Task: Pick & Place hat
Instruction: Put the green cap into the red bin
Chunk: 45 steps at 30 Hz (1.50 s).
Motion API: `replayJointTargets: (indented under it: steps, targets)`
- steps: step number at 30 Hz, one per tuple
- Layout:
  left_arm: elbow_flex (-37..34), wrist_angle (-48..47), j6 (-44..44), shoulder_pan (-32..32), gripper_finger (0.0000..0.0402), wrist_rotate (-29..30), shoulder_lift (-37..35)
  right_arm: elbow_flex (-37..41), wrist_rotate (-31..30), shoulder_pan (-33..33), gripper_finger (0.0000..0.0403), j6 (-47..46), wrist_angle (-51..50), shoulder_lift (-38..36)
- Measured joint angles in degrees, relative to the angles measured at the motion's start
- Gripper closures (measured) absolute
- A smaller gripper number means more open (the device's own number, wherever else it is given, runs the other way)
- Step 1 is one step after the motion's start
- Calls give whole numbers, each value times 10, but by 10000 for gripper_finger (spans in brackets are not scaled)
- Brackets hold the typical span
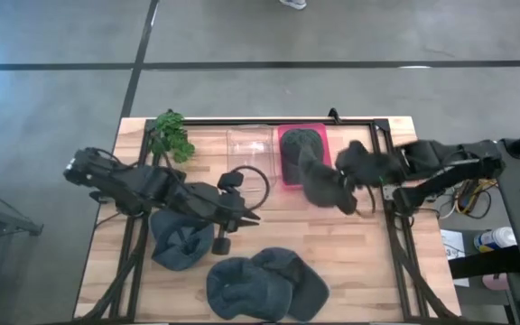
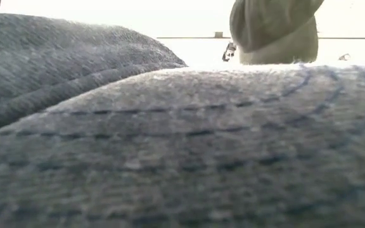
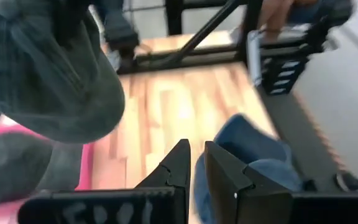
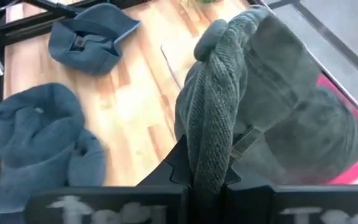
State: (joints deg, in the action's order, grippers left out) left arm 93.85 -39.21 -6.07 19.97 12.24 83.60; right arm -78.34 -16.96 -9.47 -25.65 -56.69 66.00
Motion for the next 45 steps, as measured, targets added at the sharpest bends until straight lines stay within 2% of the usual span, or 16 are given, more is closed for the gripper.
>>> replayJointTargets:
  steps: [3,6,12,16,23,26,30,37,45]
  targets:
    - [-46,21,-1,-4,360,45,-10,25,94,90,394,74,38,6]
    - [-90,51,-2,-12,360,80,-19,42,148,170,394,142,44,23]
    - [-161,94,-5,-32,360,82,-40,51,200,289,394,263,86,46]
    - [-189,126,-4,-51,360,82,-48,51,275,352,394,300,105,75]
    - [-192,133,18,-87,360,81,-50,55,367,376,394,334,98,156]
    - [-192,133,24,-99,360,79,-50,44,379,376,394,347,92,164]
    - [-192,133,28,-112,360,63,-50,33,424,381,394,344,74,151]
    - [-192,151,28,-132,360,53,-50,38,425,388,394,380,53,121]
    - [-192,157,26,-147,360,53,-49,84,427,421,394,408,89,172]
